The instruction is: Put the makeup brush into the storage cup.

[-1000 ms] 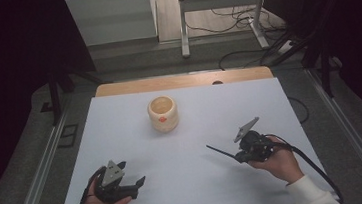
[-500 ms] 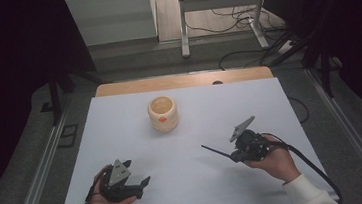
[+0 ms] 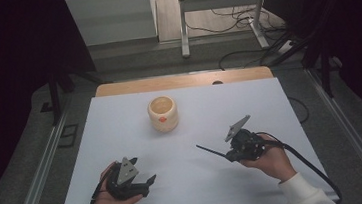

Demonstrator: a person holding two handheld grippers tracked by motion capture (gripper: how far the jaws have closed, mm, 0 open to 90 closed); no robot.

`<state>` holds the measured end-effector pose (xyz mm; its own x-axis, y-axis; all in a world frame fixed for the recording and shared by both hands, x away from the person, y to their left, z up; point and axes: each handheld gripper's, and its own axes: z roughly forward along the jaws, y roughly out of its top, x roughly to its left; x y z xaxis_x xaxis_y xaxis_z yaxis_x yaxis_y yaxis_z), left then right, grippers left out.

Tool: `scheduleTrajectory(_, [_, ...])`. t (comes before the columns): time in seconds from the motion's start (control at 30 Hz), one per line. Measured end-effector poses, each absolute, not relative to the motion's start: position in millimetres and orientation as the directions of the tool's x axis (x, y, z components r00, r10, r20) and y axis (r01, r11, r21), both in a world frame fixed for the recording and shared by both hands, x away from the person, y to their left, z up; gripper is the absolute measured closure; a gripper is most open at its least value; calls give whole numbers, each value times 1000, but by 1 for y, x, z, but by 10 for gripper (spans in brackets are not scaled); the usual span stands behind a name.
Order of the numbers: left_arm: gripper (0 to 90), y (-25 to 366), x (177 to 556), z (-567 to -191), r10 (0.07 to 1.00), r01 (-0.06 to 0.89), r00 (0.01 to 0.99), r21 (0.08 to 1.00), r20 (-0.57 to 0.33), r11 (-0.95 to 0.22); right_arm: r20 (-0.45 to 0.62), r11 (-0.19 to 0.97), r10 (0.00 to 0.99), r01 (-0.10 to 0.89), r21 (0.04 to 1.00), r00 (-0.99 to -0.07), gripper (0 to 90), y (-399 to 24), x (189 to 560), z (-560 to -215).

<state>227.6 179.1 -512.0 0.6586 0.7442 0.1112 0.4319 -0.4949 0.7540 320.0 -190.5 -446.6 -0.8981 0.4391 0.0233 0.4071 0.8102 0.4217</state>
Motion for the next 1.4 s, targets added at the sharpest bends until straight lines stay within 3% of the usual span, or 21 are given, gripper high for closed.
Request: scheduleTrajectory(1.4, [175, 121, 247, -502, 661, 352, 737, 753, 144, -557, 26, 835, 387, 362, 414, -922, 844, -161, 321, -448])
